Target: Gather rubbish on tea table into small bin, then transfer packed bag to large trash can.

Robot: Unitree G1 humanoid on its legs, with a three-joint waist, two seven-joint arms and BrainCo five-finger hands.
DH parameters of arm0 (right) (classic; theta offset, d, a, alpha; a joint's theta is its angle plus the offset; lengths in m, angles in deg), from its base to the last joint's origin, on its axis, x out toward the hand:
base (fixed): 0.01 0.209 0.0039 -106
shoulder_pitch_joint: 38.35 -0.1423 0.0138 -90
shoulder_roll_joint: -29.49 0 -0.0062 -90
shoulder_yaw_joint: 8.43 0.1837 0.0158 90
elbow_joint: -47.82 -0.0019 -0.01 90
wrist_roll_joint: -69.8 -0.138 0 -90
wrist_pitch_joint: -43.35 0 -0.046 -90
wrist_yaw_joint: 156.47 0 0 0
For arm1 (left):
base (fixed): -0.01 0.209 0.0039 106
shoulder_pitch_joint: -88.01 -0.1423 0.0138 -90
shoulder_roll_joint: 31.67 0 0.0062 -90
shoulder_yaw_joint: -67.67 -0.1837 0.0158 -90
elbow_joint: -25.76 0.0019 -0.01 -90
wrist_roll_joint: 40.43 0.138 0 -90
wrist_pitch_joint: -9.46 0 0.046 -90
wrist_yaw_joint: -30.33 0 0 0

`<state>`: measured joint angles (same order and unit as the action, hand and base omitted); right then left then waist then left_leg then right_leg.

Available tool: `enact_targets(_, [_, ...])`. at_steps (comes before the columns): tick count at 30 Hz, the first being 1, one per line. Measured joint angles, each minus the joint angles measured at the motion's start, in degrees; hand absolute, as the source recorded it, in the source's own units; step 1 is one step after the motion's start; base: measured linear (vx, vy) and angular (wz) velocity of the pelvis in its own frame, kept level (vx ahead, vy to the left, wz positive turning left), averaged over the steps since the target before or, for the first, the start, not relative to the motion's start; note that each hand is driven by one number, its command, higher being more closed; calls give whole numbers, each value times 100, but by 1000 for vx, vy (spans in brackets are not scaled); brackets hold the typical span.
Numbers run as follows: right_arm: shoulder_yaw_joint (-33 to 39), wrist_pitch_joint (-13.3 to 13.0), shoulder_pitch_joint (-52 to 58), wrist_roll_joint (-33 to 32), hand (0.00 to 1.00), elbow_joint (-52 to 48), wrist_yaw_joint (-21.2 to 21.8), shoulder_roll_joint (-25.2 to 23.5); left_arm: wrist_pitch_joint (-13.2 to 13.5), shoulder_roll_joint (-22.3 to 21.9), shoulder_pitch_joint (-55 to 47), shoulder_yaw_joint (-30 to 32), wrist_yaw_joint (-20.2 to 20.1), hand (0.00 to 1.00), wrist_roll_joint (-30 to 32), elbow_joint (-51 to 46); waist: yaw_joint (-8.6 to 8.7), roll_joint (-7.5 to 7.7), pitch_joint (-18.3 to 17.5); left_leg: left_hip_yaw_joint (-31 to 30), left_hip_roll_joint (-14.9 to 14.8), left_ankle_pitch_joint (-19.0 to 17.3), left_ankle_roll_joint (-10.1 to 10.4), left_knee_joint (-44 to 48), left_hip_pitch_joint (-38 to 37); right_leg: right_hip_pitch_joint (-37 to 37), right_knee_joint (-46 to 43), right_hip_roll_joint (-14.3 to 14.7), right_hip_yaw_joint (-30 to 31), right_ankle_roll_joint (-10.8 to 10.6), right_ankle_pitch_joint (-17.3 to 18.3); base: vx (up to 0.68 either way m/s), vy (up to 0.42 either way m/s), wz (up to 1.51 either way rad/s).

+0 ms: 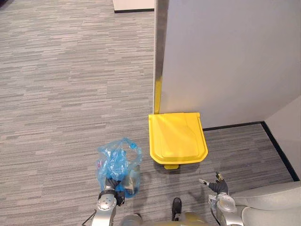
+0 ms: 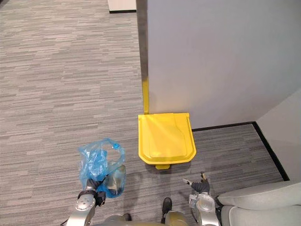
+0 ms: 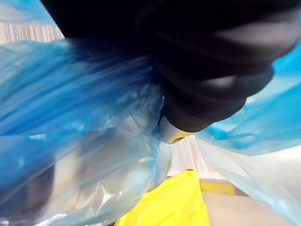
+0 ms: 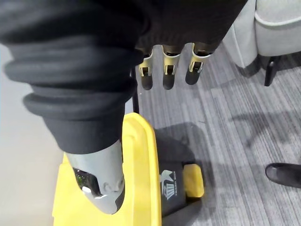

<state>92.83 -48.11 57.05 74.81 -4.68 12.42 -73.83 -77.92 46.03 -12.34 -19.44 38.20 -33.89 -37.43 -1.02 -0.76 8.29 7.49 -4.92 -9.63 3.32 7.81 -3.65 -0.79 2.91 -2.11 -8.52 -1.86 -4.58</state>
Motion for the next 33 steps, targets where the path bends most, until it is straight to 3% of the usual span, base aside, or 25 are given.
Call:
enact_targets(10, [55, -1, -137, -2, 0, 206, 3, -2, -37, 118, -161, -2, 90, 100, 0, 279, -7, 91, -67, -261, 78, 67, -63, -211, 15, 51, 284, -21, -61, 21, -318, -103, -9, 4])
enact_targets(24, [73, 4, -105, 5, 0, 205, 0, 3, -42, 104, -189, 2, 89, 100, 0, 288, 12, 173, -118, -243, 22, 120, 3, -402, -44, -40, 278, 57, 1, -35, -271, 7, -8, -3])
enact_targets(30, [52, 10, -298, 17, 0, 204, 0, 9, -68, 127, -184, 157, 89, 100, 0, 160, 0, 173, -118, -8, 90, 14, -106, -340, -48, -136, 276, 14, 257, -53, -287, 31, 40, -21])
enact_targets(33, [-5, 15, -451, 21, 0, 201, -10, 29, -70, 147, -190, 221, 93, 100, -7, 52, -11, 158, -104, 126, 98, -192, -192, 63, 286, -528, -65, -14, 424, -103, -255, -40, 49, -30])
